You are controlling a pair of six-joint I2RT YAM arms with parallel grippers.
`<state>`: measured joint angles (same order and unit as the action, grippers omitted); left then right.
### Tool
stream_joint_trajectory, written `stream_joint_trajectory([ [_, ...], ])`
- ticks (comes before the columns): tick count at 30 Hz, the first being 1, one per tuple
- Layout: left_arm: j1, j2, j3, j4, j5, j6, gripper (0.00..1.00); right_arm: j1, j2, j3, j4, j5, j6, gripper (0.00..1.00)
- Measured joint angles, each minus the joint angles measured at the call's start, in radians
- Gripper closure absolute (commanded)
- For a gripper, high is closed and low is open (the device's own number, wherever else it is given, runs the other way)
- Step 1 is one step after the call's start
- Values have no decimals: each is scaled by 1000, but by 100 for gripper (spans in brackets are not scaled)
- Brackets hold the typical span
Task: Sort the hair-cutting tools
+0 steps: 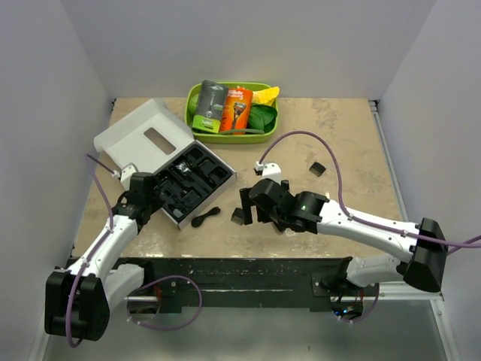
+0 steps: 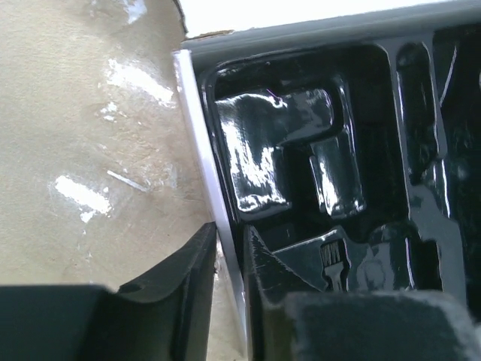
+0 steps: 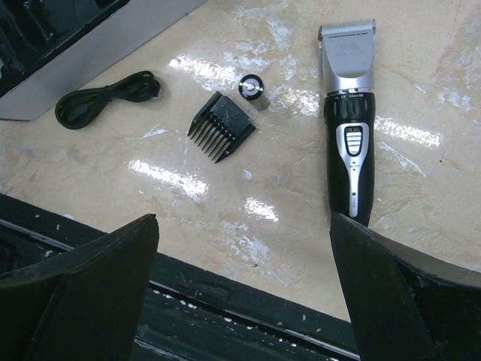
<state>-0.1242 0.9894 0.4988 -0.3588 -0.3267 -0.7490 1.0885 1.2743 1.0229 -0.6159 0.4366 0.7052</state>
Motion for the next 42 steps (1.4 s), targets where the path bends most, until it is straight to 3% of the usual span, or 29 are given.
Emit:
stream_joint_trajectory([
  [2, -2, -5, 0, -7, 14, 2, 51, -26, 2, -2, 2, -3, -5, 1],
  [5, -8, -15, 4, -43, 42, 9, 39, -123, -1, -31, 31, -34, -30, 2],
  [6, -9, -20, 8, -61, 46, 9, 24, -165, -2, -47, 42, -47, -42, 2],
  [7, -9, -26, 15, -80, 50, 11, 19, -204, -4, -63, 54, -68, -56, 2],
  [10, -9, -48, 50, -128, 53, 19, 13, -295, -2, -86, 67, -115, -104, 2],
  [21, -9, -161, 229, -214, 122, 82, 10, -356, 140, -86, 130, -269, -301, 4],
  [33, -10, -282, 253, -258, 261, 151, 10, -357, 297, -53, 170, -302, -428, 14],
  [37, -10, -272, 253, -257, 315, 171, 10, -357, 333, -52, 188, -300, -450, 24],
  [42, -10, -245, 253, -257, 352, 196, 10, -366, 385, -52, 204, -298, -464, 55],
])
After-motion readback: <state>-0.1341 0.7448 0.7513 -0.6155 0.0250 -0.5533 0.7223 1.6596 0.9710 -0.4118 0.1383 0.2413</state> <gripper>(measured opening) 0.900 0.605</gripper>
